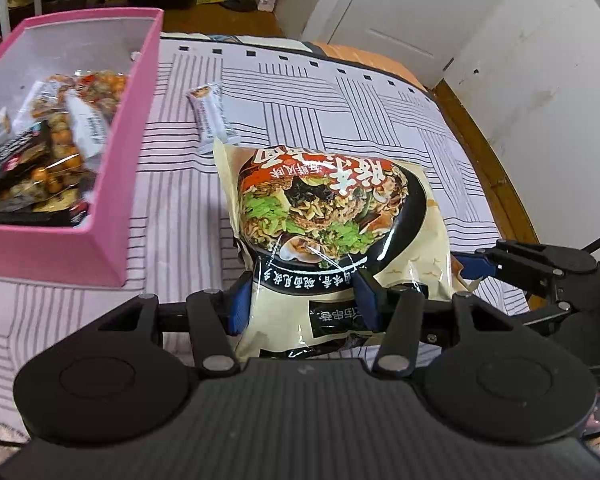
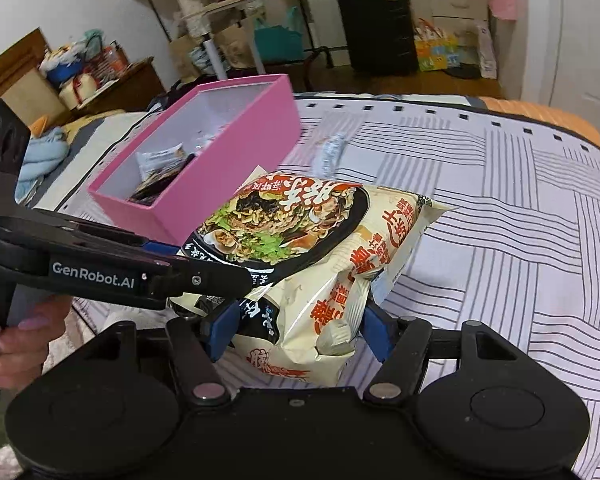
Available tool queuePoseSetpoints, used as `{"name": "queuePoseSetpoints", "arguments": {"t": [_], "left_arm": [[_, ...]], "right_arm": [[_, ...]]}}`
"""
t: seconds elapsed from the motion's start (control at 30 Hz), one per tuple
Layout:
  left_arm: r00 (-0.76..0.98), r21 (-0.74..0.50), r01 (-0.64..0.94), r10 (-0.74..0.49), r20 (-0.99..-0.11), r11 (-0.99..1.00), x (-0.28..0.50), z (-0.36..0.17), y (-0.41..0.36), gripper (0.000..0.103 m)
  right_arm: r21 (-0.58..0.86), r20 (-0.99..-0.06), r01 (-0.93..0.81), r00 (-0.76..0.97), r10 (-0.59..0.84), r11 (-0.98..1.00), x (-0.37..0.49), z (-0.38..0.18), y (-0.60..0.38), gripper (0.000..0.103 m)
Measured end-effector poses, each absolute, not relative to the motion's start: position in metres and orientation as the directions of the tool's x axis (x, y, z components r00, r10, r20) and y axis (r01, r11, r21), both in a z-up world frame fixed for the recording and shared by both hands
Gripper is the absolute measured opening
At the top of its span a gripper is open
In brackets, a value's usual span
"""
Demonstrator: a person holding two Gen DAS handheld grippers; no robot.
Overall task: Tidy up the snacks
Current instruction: 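Lift the noodle bag with the left tool into the pink box and release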
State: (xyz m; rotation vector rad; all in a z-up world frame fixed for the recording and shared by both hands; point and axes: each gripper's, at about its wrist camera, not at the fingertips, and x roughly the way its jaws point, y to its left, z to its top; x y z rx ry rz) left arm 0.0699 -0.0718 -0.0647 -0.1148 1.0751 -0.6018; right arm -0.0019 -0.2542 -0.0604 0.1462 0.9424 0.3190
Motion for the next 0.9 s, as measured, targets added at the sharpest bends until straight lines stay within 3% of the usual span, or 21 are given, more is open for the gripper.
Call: {"name": "queuePoseSetpoints", "arguments": {"t": [0.43,0.6,0.9], "left_arm": [[0.407,-0.412,0.320,-0.516,-0.754,0.853,0.028,-0.025,0.014,0.050],[0.470,-0.409,0.305,-0.509,-0.721,0.860,0.031,-0.010,0.044,0.050],[0.583,-0.400,0.259,-0.473,-0.660,0.879,0.074,0.011,0.088,0.050]], "right_arm": [[0.169,-0.759,-0.418,0.522,0.388,0.893,-0.014,-0.006,-0.183,0.069],[0.081,-0.730,-0.488,0.565,0.385,0.869,-0.006,0.015,-0.151,0.068],[0.046,-0.654,-0.567,0.606,0.454,0.823,0.044,0.039,-0.118,0.067]]}}
